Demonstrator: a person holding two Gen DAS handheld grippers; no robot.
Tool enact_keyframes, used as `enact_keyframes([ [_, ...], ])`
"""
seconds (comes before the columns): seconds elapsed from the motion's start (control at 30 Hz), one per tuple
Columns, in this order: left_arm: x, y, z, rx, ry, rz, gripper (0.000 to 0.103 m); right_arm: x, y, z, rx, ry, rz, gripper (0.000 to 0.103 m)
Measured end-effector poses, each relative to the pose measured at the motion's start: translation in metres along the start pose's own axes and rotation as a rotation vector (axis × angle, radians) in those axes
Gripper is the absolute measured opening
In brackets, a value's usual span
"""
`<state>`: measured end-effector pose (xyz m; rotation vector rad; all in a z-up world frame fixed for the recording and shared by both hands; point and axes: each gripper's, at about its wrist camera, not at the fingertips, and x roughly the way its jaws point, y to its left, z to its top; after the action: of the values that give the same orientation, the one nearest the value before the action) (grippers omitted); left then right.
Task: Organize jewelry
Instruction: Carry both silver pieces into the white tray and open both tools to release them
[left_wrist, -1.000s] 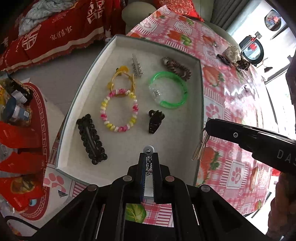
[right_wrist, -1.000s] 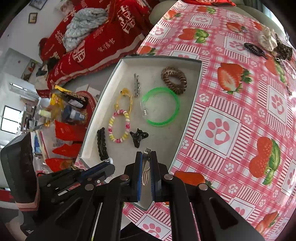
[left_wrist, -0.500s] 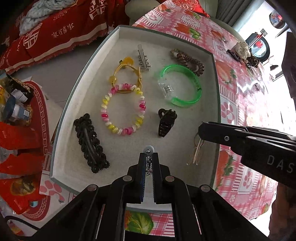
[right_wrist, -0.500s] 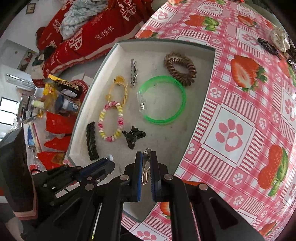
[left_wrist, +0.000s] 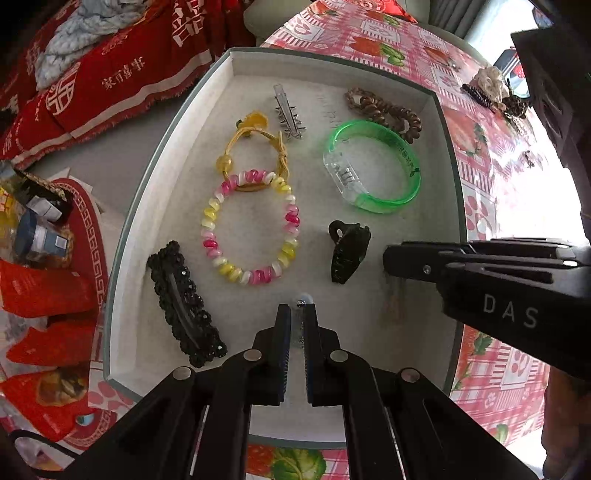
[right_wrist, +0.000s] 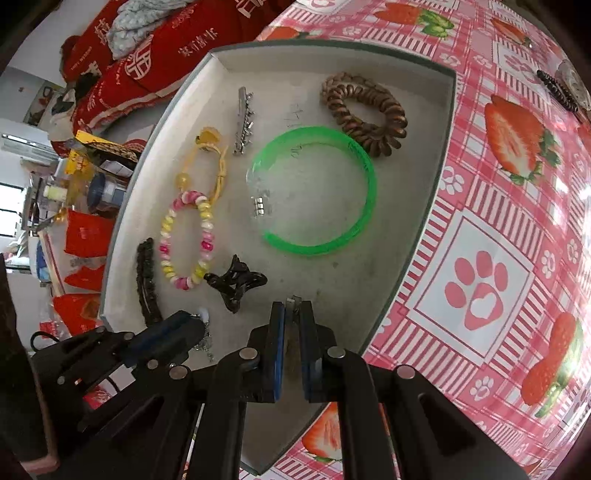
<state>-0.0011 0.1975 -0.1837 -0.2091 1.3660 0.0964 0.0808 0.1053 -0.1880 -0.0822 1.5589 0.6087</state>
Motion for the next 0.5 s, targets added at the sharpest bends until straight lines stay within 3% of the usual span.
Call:
enact_keyframes([
  [0.2, -0.001, 0.000, 0.000, -0.003, 0.002, 0.021, 0.013, 0.002, 0.003, 0.004, -0.007, 0.006, 0.001, 0.010],
  [0.27, -0.003, -0.001, 0.001, -0.003, -0.005, 0.026, 0.013, 0.002, 0.004, 0.003, -0.005, 0.008, 0.011, 0.017],
  [0.33, -0.006, -0.001, 0.001, 0.002, -0.013, 0.034, 0.013, 0.000, 0.004, 0.003, -0.005, 0.002, 0.007, 0.032],
  [0.5, -0.011, -0.002, 0.001, -0.005, -0.019, 0.033, 0.013, -0.015, 0.000, 0.005, 0.000, -0.028, 0.023, 0.032],
])
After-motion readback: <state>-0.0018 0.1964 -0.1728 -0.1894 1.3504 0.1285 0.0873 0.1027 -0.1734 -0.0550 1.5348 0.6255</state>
